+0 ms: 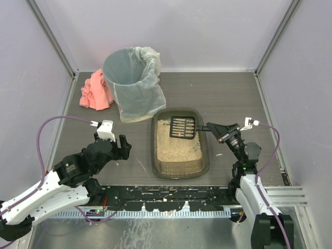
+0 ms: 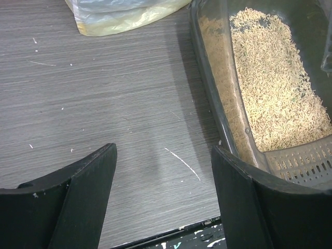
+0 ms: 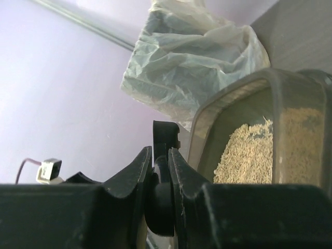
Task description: Clean the litter box
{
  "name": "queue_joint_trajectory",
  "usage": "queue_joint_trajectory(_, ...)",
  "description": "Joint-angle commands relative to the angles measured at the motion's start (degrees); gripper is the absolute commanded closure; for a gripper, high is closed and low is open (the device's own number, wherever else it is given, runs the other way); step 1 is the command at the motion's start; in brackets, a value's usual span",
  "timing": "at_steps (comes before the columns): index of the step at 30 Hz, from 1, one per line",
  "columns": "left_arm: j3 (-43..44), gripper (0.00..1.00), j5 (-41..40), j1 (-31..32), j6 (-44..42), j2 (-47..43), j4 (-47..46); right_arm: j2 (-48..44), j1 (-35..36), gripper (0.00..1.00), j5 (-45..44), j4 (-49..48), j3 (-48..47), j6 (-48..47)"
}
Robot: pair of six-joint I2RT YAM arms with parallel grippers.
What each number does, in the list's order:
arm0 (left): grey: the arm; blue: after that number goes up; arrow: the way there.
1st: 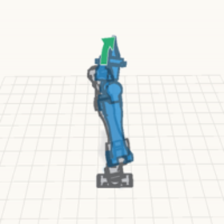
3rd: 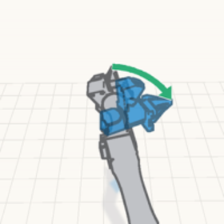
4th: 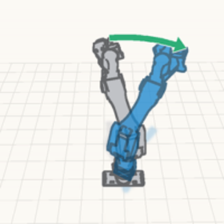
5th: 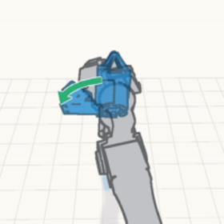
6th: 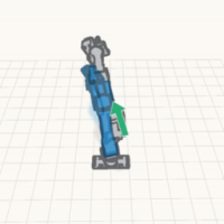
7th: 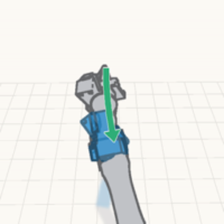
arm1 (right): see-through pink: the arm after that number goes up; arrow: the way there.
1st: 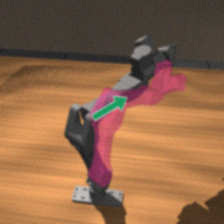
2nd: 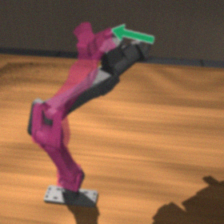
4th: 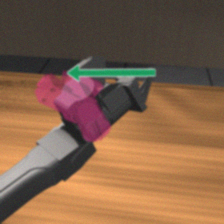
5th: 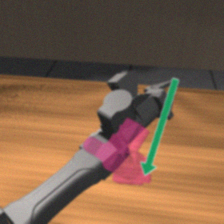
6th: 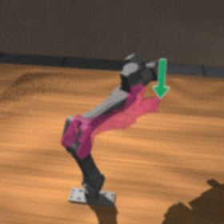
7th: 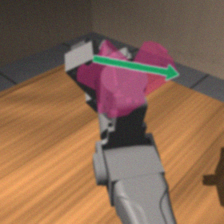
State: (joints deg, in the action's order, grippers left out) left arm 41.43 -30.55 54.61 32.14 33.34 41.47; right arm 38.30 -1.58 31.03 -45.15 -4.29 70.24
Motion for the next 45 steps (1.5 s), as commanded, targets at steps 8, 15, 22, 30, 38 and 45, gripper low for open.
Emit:
queue_joint_trajectory(8,-0.5,0.25,0.1,-0.3,0.2,-0.8,-0.9,1.0,-0.1,0.99,4.5,-19.2,-2.4,-16.1)
queue_joint_trajectory(15,-0.9,0.25,0.4,-0.3,0.1,-0.6,-1.5,-2.5,-0.1,0.99,7.8,-12.3,-5.1,-24.6)
queue_joint_trajectory(22,-1.0,0.25,0.9,-0.3,0.1,0.7,-2.6,-6.5,-0.1,0.99,2.0,0.0,-9.5,-25.8)
queue_joint_trajectory(30,-2.5,0.24,0.9,-0.4,1.5,0.3,-2.2,-9.0,0.0,0.99,-14.0,24.3,-19.6,-10.0)
queue_joint_trajectory(38,-5.4,0.23,0.6,-0.3,2.8,-2.5,-1.7,0.8,2.3,0.99,-19.1,25.9,-30.0,0.1)
queue_joint_trajectory(45,-6.4,0.19,1.1,-0.3,2.7,-2.8,-2.6,14.2,17.1,0.99,-34.2,26.5,-40.7,-1.3)
